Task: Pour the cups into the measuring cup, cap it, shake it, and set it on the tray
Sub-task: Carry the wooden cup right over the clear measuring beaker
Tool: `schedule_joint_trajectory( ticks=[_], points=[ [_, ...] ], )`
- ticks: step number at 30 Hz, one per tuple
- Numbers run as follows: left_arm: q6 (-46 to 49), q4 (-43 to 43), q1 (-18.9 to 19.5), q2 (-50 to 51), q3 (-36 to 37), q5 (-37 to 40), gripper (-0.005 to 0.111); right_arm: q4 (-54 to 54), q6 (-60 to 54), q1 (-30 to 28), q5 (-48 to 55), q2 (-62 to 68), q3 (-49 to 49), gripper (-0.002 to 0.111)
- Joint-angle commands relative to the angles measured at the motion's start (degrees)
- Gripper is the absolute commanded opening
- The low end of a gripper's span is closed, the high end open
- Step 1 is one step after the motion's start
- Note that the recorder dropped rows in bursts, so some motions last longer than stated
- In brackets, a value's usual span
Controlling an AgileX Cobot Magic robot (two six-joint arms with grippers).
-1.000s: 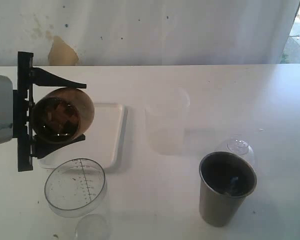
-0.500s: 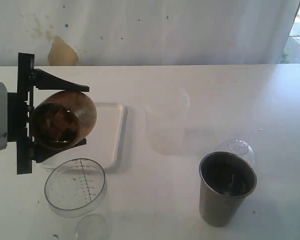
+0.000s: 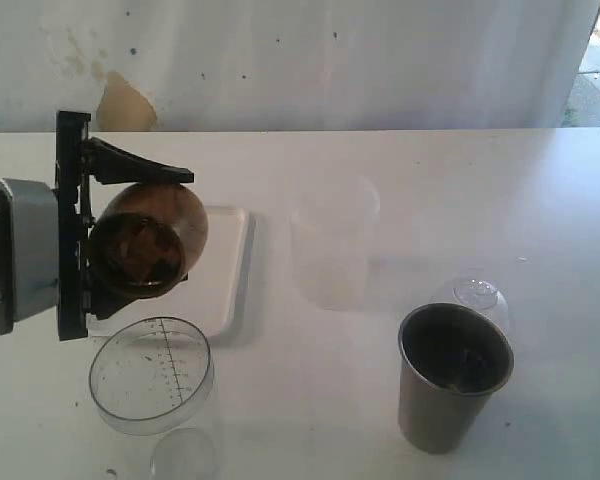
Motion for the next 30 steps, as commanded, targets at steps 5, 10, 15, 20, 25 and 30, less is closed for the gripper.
schedule_joint_trajectory(
  ticks=[5, 10, 15, 20, 25, 30],
  points=[
    [4.63, -2.44, -0.30, -0.77, 0.24, 1.45, 0.000, -0.16, -0.14, -0.25, -0.01, -0.32, 0.34, 0.000],
    [9.15, -2.44, -0.30, -0.77, 0.24, 4.04, 0.000, -0.16, -0.14, -0.25, -0.01, -0.32, 0.34, 0.000],
    [9.77, -2.44, -0.30, -0.77, 0.24, 3.99, 0.000, -0.16, -0.14, -0.25, -0.01, -0.32, 0.34, 0.000],
    [9.77, -2.33, -0.30, -1.34, 0.37, 0.95, 0.000, -0.16, -0.14, -0.25, -0.01, -0.32, 0.34, 0.000],
    [9.77, -1.28, -0.30, -3.18, 0.37, 2.43, 0.000, -0.16, -0.14, -0.25, -0.01, -0.32, 0.34, 0.000],
    [9.88, -0.70, -0.30, -4.76, 0.64, 3.90, 0.000, -0.16, -0.14, -0.25, -0.01, -0.32, 0.34, 0.000]
  ],
)
